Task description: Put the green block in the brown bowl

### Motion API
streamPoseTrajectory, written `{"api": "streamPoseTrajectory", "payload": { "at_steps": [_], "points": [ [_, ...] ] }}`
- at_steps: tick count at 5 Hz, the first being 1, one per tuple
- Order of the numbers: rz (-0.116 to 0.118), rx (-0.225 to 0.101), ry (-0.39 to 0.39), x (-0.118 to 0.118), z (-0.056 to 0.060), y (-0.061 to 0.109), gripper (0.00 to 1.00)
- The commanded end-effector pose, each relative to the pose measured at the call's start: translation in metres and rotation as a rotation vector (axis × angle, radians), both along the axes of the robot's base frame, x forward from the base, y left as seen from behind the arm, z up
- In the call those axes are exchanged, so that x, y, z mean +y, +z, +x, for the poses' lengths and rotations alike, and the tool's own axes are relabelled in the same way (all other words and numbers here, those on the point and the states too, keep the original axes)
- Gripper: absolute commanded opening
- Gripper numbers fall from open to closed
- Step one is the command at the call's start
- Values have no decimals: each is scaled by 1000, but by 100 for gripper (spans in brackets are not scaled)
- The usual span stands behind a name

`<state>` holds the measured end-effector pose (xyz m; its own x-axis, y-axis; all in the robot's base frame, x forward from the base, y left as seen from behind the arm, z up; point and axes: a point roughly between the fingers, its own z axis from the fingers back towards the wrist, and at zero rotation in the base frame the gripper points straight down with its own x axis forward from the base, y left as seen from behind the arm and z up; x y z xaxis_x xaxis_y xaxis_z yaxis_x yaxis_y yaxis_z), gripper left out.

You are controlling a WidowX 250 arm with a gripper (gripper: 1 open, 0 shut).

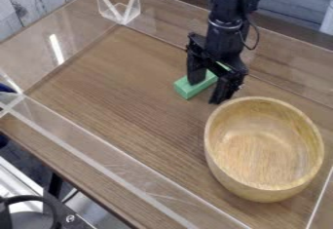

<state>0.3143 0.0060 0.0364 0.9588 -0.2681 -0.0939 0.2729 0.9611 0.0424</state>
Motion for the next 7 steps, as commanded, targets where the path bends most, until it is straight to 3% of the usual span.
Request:
{"api": "streamPoseTrajectory", "payload": {
  "at_steps": [1,3,5,6,7],
  "points": [
    [-10,-88,-8,7,11,5,100],
    [-39,-124,21,11,25,-3,100],
    [-41,-151,24,20,28,30,100],
    [-71,-188,29,19,29,29,100],
    [-94,-198,34,19,32,21,100]
  ]
}}
